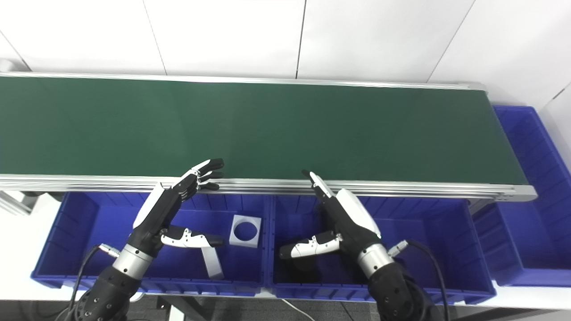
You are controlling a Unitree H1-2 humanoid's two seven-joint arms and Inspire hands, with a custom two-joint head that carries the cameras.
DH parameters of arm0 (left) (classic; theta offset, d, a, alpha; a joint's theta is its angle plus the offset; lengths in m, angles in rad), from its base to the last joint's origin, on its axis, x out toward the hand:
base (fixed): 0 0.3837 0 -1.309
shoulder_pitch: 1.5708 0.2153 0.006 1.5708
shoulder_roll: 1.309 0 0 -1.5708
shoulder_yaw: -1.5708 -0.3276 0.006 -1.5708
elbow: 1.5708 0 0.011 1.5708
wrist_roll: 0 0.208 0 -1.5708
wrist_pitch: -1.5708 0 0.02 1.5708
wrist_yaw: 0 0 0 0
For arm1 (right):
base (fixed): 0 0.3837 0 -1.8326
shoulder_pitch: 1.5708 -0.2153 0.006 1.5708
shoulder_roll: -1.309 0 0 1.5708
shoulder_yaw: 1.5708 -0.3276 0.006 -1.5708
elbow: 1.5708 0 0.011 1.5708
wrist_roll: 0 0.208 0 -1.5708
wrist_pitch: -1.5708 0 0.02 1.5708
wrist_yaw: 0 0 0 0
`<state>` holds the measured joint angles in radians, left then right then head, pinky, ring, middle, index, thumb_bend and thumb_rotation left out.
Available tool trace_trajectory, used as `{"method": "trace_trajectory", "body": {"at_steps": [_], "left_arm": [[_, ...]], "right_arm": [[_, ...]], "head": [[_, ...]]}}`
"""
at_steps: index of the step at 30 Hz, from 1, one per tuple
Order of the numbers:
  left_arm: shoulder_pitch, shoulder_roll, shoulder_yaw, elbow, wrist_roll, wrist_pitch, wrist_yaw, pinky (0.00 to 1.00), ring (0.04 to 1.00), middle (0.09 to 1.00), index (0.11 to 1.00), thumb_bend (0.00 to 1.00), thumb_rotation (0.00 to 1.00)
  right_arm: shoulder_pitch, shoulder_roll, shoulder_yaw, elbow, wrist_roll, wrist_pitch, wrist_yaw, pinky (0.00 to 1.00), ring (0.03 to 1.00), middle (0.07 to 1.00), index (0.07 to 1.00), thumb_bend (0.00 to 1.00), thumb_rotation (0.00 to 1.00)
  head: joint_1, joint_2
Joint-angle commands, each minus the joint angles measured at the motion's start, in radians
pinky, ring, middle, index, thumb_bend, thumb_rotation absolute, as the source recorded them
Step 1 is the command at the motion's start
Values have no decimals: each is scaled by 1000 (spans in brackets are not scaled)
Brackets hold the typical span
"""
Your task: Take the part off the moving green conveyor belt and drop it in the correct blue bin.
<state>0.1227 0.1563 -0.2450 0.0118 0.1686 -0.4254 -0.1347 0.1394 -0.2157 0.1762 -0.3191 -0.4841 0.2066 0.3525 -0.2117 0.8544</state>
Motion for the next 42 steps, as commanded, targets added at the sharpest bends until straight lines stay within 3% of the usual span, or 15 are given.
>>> {"method": "trace_trajectory", "body": {"at_steps": [1,4,7,8,16,33,42], "left_arm": [[0,7,8,-33,-3,-35,2,752,841,895,892,987,400],[5,6,6,-26,-10,-37,-2,759,850,900,892,983,389],[11,6,-3,-17,-9,-43,3,763,853,900,892,975,370],[13,6,-6,-15,-10,-43,4,765,854,900,890,974,357],[28,14,-39,11,-21,-44,31,795,861,898,888,946,315],[16,36,-108,66,6,-45,150,810,863,895,884,956,335],[5,57,-146,81,10,-45,199,821,867,892,881,957,330]], "right_arm": [[-1,2,-11,-11,51,-62,-34,827,966,1000,1000,1000,386],[8,8,-19,4,99,-72,-57,876,958,996,1000,1000,359],[26,13,-31,27,155,-117,-87,904,951,988,1000,992,344],[31,12,-31,33,167,-131,-96,906,950,988,1000,987,341],[79,29,-37,66,219,-212,-173,886,932,962,1000,979,314],[101,43,-55,125,289,-291,-230,887,927,958,1000,965,279],[105,46,-54,144,288,-312,-235,883,921,952,996,963,257]], "head": [[12,-7],[37,-26],[78,-76],[78,-76],[107,-193],[123,-280],[127,-298]]}}
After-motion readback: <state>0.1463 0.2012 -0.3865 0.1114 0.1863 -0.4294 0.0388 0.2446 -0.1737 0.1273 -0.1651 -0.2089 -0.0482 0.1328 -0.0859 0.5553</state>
